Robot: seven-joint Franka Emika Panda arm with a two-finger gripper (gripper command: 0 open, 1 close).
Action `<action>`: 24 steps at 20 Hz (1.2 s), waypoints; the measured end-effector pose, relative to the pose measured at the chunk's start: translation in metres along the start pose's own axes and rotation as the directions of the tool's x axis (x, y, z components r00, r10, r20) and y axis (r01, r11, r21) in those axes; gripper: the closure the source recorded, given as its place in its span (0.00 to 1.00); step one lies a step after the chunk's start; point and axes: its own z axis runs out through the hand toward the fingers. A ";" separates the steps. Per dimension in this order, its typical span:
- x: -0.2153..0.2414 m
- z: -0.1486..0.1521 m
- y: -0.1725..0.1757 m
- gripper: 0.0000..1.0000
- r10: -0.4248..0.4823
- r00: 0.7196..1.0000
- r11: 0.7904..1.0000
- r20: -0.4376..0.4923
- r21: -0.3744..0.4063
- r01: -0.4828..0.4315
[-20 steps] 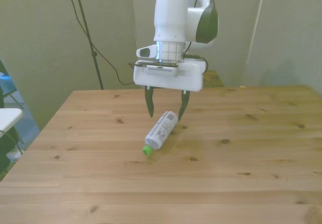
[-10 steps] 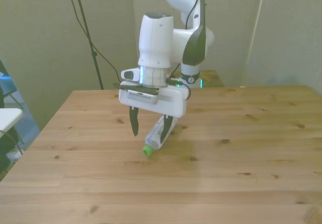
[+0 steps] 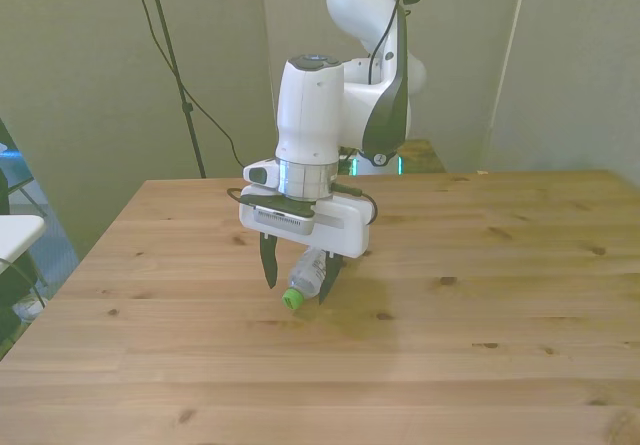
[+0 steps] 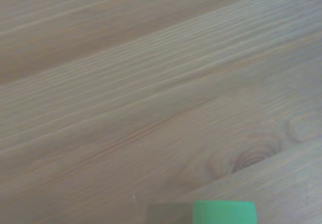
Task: Stand the water bottle
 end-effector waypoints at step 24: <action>0.000 0.018 -0.004 1.00 0.001 1.000 1.000 0.002 -0.013 -0.001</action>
